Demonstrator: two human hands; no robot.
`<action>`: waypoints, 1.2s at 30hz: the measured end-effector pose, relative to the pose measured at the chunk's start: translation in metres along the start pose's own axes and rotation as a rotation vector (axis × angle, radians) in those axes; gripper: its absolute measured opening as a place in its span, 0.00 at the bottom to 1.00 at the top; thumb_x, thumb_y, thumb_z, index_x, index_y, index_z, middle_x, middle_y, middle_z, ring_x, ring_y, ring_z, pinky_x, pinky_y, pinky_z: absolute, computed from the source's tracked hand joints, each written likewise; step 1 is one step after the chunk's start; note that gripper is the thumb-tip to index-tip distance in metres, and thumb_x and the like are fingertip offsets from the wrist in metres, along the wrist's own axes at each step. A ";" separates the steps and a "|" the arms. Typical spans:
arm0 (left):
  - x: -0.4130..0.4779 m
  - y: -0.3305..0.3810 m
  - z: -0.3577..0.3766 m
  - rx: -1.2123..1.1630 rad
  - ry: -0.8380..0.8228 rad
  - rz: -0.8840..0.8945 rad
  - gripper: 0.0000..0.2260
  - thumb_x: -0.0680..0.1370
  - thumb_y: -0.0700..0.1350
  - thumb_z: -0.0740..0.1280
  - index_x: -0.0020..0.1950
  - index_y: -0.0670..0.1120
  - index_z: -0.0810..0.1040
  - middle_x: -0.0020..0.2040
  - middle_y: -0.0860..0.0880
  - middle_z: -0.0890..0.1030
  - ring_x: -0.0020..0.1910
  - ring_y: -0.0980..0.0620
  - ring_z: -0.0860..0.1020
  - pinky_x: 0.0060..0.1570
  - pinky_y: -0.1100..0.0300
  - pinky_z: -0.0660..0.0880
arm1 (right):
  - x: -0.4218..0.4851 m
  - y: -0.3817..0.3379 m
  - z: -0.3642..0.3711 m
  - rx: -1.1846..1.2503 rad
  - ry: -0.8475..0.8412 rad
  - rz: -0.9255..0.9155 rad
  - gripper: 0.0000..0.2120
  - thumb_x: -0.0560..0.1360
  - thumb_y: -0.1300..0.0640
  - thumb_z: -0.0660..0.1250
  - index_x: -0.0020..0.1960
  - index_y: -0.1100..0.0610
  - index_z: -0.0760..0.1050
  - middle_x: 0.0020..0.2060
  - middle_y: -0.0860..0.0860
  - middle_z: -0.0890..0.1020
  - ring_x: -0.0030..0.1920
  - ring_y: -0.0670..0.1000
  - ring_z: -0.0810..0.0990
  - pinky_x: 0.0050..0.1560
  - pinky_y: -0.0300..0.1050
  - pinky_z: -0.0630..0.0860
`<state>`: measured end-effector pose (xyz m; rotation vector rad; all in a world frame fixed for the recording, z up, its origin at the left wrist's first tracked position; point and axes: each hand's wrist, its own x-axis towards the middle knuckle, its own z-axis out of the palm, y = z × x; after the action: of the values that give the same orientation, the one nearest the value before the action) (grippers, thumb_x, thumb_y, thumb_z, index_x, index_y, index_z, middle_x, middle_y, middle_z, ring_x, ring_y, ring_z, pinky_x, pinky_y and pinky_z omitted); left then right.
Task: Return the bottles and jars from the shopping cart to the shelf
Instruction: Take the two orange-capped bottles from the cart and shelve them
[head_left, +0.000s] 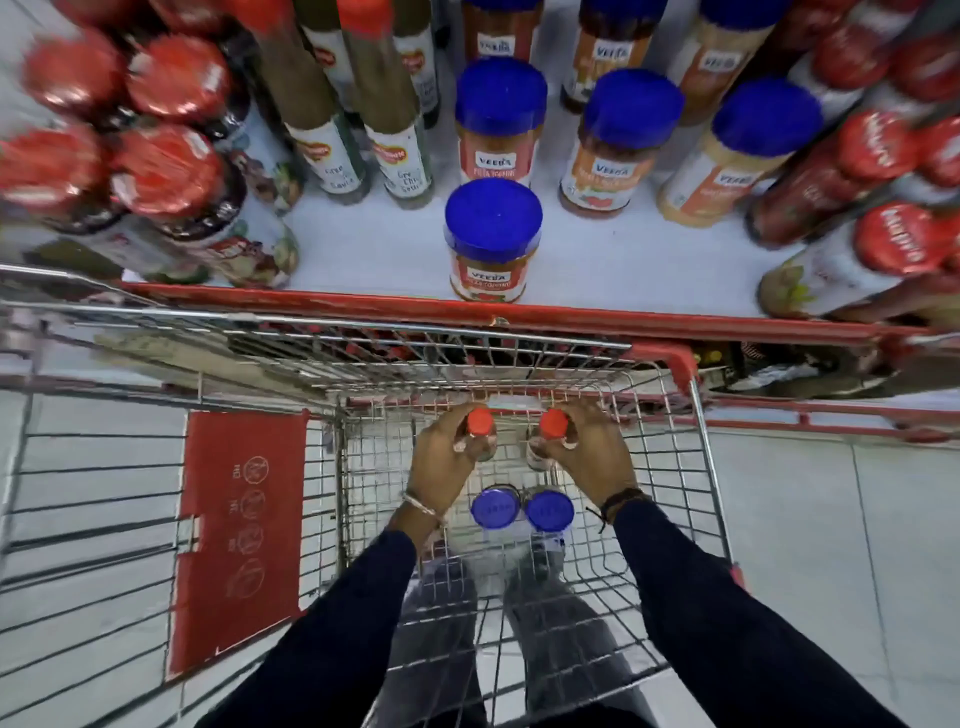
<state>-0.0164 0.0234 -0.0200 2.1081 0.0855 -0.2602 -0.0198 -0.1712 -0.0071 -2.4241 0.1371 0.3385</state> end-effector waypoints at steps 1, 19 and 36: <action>-0.009 0.006 -0.010 -0.013 0.006 0.013 0.17 0.70 0.42 0.73 0.58 0.43 0.77 0.51 0.47 0.83 0.46 0.53 0.79 0.47 0.74 0.74 | -0.007 -0.008 -0.005 0.001 0.010 -0.011 0.19 0.67 0.49 0.74 0.51 0.58 0.75 0.47 0.55 0.79 0.40 0.49 0.74 0.43 0.45 0.74; -0.069 0.164 -0.218 -0.286 0.476 0.246 0.16 0.66 0.42 0.76 0.52 0.51 0.80 0.46 0.55 0.84 0.46 0.60 0.82 0.50 0.59 0.78 | -0.053 -0.241 -0.142 0.261 0.366 -0.369 0.15 0.62 0.47 0.77 0.42 0.52 0.76 0.34 0.47 0.76 0.34 0.42 0.73 0.36 0.34 0.70; 0.040 0.176 -0.233 -0.068 0.470 0.321 0.15 0.68 0.43 0.75 0.53 0.46 0.78 0.47 0.48 0.85 0.45 0.52 0.82 0.49 0.53 0.80 | 0.037 -0.290 -0.113 0.078 0.383 -0.276 0.18 0.67 0.49 0.74 0.48 0.60 0.75 0.45 0.57 0.79 0.44 0.56 0.77 0.41 0.46 0.71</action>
<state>0.0865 0.1280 0.2358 2.0401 0.0309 0.4256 0.0925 -0.0216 0.2446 -2.3654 -0.0175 -0.2522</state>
